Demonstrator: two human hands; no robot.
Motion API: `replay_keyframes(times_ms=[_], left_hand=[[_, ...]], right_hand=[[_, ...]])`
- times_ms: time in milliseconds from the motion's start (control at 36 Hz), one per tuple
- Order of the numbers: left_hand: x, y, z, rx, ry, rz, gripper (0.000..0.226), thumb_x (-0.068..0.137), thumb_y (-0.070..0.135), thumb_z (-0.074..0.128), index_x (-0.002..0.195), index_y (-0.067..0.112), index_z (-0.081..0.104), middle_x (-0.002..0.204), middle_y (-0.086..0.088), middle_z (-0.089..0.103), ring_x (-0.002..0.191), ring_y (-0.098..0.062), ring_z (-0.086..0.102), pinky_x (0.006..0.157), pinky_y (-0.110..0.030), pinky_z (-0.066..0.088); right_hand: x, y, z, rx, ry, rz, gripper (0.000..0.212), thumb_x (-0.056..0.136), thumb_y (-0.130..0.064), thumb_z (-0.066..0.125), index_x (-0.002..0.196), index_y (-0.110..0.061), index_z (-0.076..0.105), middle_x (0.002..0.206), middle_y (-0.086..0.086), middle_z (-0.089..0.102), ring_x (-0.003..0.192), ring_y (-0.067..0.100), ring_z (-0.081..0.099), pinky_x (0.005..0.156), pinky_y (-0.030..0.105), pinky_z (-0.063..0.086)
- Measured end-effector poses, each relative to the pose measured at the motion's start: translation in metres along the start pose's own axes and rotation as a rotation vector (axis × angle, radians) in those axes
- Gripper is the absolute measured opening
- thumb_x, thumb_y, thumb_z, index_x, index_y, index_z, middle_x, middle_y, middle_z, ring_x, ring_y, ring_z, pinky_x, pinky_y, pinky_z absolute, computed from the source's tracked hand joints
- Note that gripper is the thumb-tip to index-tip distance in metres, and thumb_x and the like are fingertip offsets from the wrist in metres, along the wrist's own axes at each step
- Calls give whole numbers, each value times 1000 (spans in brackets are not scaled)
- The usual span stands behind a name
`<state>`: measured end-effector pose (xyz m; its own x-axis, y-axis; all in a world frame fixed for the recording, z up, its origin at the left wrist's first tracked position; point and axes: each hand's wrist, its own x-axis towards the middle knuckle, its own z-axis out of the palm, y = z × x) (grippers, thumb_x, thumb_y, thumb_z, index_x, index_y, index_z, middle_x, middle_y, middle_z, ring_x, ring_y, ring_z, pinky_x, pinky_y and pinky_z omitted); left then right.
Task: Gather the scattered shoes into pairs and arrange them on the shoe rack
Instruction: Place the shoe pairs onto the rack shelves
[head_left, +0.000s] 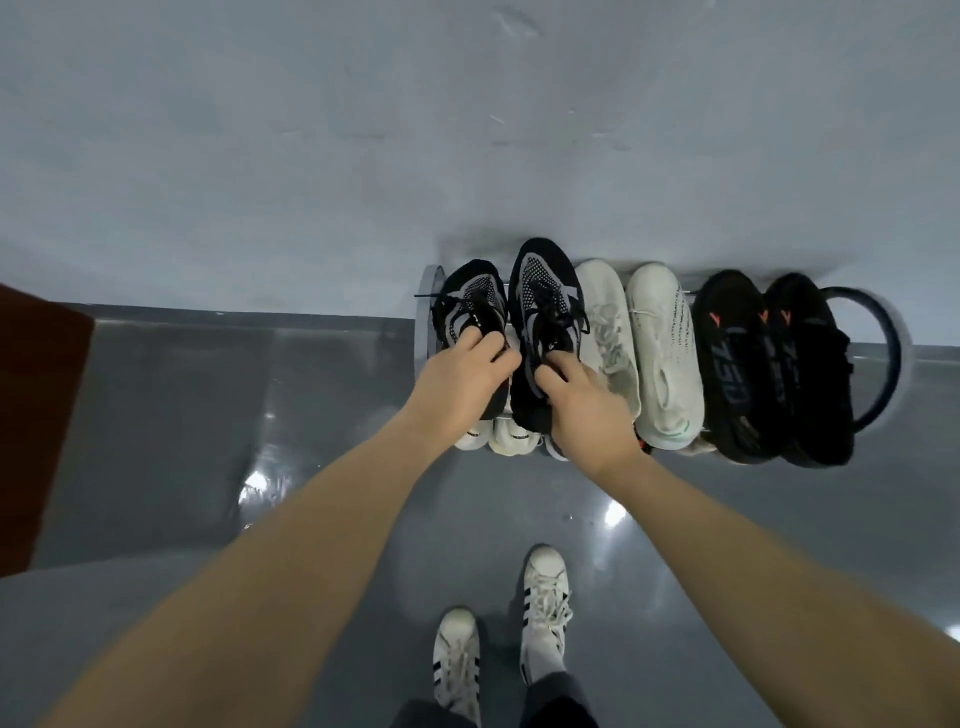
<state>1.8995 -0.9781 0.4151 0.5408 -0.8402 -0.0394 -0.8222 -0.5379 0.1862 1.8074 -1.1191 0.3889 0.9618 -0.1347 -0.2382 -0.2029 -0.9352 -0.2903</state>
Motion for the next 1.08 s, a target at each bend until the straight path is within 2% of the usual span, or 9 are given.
replay_keyframes(times_ms=[83, 194, 333, 444, 528, 611, 750, 917, 1083], left_hand=[[5, -3, 15, -23, -22, -91, 36, 79, 0, 33, 101, 1, 62, 89, -11, 58, 85, -30, 57, 45, -22, 27], [-3, -6, 46, -62, -261, -220, 33, 91, 6, 49, 123, 9, 46, 122, -7, 43, 116, -23, 36, 62, -26, 34], [-20, -4, 80, -99, -317, -352, 36, 89, 2, 50, 124, 8, 43, 127, -8, 36, 118, -23, 34, 65, -26, 40], [-19, 3, 95, -45, -300, -367, 47, 85, 19, 64, 125, 10, 40, 127, -8, 36, 118, -24, 35, 69, -24, 42], [-18, 3, 103, 96, -322, -366, 68, 66, 17, 80, 124, 13, 44, 120, -9, 44, 111, -26, 45, 87, -28, 44], [-17, -2, 117, 246, -206, -360, 78, 26, 15, 88, 100, 14, 64, 94, -9, 59, 85, -26, 60, 82, -34, 54], [-18, -9, 131, 237, -164, -360, 66, 32, 4, 86, 95, 8, 64, 100, -17, 64, 103, -40, 62, 79, -41, 57], [-20, -7, 134, 250, -224, -355, 61, 24, 9, 90, 80, 5, 64, 92, -18, 67, 98, -35, 67, 71, -33, 58], [-20, -9, 127, 221, -184, -365, 51, 26, 15, 89, 67, 9, 60, 68, -7, 61, 74, -25, 70, 49, -24, 51]], right_hand=[[3, 4, 18, -4, -9, -39, 42, 64, 8, 71, 101, -10, 61, 124, 13, 58, 110, 33, 59, 51, 24, 36], [11, 10, 38, 18, -45, -55, 40, 78, 7, 55, 114, -9, 55, 134, 12, 49, 123, 34, 47, 90, 41, 47], [16, 16, 60, -28, -89, -75, 34, 78, 5, 50, 109, -9, 53, 120, 10, 55, 117, 35, 48, 109, 44, 32], [14, 17, 74, 28, -126, -21, 28, 83, -4, 50, 111, -7, 46, 129, 9, 49, 132, 31, 32, 116, 38, 17], [13, 14, 84, 29, -151, -30, 47, 78, -12, 64, 118, -8, 41, 145, 7, 35, 141, 32, 18, 119, 39, 5], [17, 19, 96, -58, -119, -45, 68, 70, -8, 72, 129, -8, 38, 148, 9, 32, 143, 34, 16, 119, 39, -1], [25, 28, 113, -202, -1, -84, 94, 55, -9, 83, 132, -9, 29, 138, 13, 47, 135, 39, 36, 115, 45, 20], [33, 20, 113, -286, 140, -111, 51, 66, -3, 51, 116, -8, 44, 119, 22, 59, 117, 45, 53, 96, 52, 46], [27, 21, 105, -186, 74, -153, 51, 51, -8, 80, 96, -4, 57, 116, 27, 59, 115, 48, 54, 83, 56, 52]])
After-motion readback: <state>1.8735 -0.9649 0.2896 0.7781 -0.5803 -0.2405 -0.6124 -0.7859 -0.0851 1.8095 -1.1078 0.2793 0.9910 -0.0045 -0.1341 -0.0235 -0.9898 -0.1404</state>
